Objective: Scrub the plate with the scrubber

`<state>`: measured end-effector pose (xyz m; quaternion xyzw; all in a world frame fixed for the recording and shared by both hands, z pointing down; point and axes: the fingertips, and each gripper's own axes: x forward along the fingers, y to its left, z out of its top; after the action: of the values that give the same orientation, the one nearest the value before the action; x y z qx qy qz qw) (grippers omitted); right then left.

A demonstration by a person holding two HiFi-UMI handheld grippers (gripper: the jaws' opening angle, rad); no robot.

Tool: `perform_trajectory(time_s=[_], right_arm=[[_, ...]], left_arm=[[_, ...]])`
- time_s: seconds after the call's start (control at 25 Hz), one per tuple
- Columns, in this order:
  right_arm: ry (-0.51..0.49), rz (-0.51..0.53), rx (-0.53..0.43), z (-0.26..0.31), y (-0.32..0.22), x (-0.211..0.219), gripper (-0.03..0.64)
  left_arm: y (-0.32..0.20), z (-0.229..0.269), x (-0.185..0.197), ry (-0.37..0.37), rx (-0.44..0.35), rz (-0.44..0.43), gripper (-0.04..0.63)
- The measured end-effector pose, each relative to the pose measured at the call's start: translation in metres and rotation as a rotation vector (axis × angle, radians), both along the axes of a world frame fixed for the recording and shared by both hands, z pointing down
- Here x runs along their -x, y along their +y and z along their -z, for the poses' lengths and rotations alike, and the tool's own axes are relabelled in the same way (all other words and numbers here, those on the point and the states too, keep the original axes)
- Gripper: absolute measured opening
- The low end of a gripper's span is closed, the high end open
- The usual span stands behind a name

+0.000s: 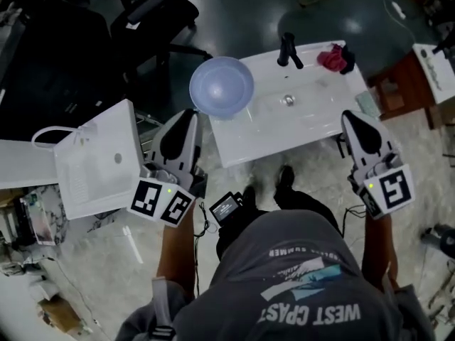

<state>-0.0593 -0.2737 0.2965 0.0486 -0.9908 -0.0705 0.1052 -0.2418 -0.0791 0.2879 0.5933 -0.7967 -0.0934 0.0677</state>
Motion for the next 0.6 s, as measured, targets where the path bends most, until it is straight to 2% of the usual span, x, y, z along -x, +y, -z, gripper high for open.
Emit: perform_trajectory(time_s=[0.12,0.2,0.36,0.6], right_arm=[[-0.001,0.102,0.018,0.016,0.052,0.013,0.029],[-0.010,0.143,0.020,0.026,0.081,0.017,0.029],[-0.024,0.165,0.008,0.042,0.117,0.014,0.029],[-0.026,0.108,-0.016,0.058,0.113,0.003,0.029]], left_arm=[[-0.009,0.022,-0.037,-0.107,0.004,-0.120,0.037],[-0.010,0.030,-0.059,-0.147,-0.008,-0.190,0.037],[-0.006,0.033,-0.097,-0.153,-0.031,-0.305,0.037],[-0.011,0.037,-0.119,-0.144,-0.041,-0.401,0.037]])
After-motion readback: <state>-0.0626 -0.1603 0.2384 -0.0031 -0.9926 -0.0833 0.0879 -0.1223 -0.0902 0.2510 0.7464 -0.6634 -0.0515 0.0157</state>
